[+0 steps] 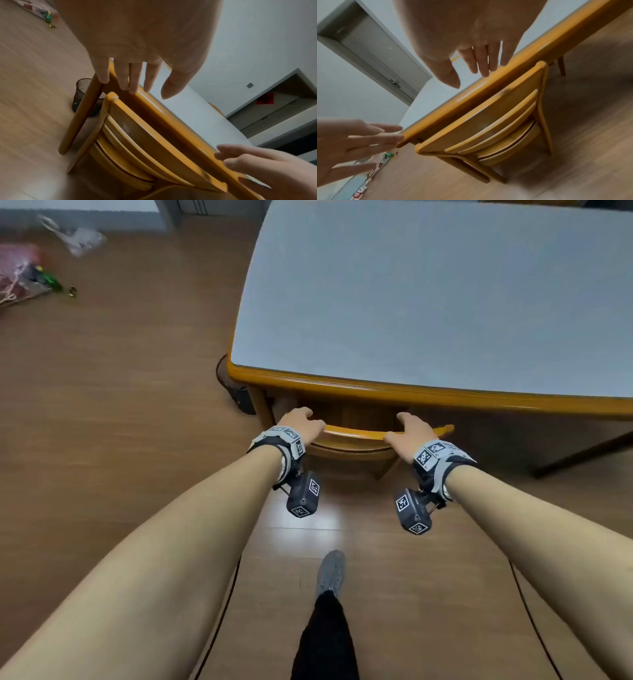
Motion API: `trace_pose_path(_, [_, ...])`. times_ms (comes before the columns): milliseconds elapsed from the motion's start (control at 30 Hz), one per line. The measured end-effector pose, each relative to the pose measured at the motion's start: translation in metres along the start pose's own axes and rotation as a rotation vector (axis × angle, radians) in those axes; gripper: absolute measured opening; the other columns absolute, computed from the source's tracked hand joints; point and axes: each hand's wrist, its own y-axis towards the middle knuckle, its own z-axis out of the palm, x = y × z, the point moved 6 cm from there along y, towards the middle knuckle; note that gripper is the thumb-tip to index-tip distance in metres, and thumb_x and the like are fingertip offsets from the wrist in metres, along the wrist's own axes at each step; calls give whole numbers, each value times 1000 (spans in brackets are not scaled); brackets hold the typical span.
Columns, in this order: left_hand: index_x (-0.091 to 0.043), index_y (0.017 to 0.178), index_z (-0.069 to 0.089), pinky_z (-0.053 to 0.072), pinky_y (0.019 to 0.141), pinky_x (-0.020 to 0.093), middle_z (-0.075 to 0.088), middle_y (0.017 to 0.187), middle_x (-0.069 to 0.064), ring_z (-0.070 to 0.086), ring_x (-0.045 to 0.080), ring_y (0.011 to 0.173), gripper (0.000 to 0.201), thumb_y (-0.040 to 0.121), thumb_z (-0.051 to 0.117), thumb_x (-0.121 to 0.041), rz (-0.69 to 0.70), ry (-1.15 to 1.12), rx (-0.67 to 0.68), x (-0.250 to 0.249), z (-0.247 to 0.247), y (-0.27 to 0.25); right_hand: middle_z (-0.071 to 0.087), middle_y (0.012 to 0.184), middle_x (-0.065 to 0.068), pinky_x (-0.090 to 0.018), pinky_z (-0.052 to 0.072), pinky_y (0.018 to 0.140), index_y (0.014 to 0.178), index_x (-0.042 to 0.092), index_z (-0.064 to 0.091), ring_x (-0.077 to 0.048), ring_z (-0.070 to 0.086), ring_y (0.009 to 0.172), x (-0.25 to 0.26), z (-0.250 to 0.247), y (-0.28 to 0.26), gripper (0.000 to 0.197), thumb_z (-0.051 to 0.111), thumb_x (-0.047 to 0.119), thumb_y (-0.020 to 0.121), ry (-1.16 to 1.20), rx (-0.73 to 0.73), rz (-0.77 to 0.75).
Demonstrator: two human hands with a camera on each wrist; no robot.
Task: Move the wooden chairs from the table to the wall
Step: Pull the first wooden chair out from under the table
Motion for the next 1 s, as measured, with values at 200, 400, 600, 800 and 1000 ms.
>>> trace_pose_path(200, [-23, 155, 34, 45, 99, 38, 35, 158, 5, 52, 32, 129, 69, 91, 59, -25, -41, 138, 104, 0, 22, 73, 41, 157, -7, -41, 44, 108, 157, 16, 32, -30, 46, 138, -7, 18, 61, 79, 68, 28, 88, -201, 75, 79])
trace_pose_path(400, [-24, 146, 48, 14, 120, 45, 53, 142, 3, 43, 26, 135, 62, 85, 59, -27, 82, 561, 236, 3, 57, 100, 54, 145, -4, -40, 43, 105, 148, 20, 48, -30, 51, 130, -24, 36, 85, 66, 68, 33, 86, -380, 210, 81])
trace_pose_path(600, [-27, 138, 57, 28, 108, 43, 60, 128, 4, 49, 31, 121, 55, 83, 58, -32, 174, 693, 138, 7, 66, 111, 62, 134, -3, -41, 39, 106, 145, 25, 54, -29, 54, 124, -27, 41, 96, 55, 62, 41, 93, -502, 154, -14])
trace_pose_path(800, [-27, 140, 56, 28, 107, 42, 59, 128, 3, 47, 31, 122, 53, 87, 58, -32, 188, 690, 86, 11, 69, 107, 67, 126, -4, -41, 39, 105, 140, 25, 58, -30, 55, 121, -33, 44, 91, 53, 61, 52, 94, -459, 115, -51])
trace_pose_path(1000, [-28, 137, 58, 28, 107, 41, 61, 126, 3, 49, 30, 120, 52, 86, 61, -38, 197, 693, 71, 27, 80, 86, 69, 122, -4, -41, 43, 101, 135, 26, 61, -31, 58, 117, -47, 63, 76, 53, 60, 58, 93, -490, 151, -62])
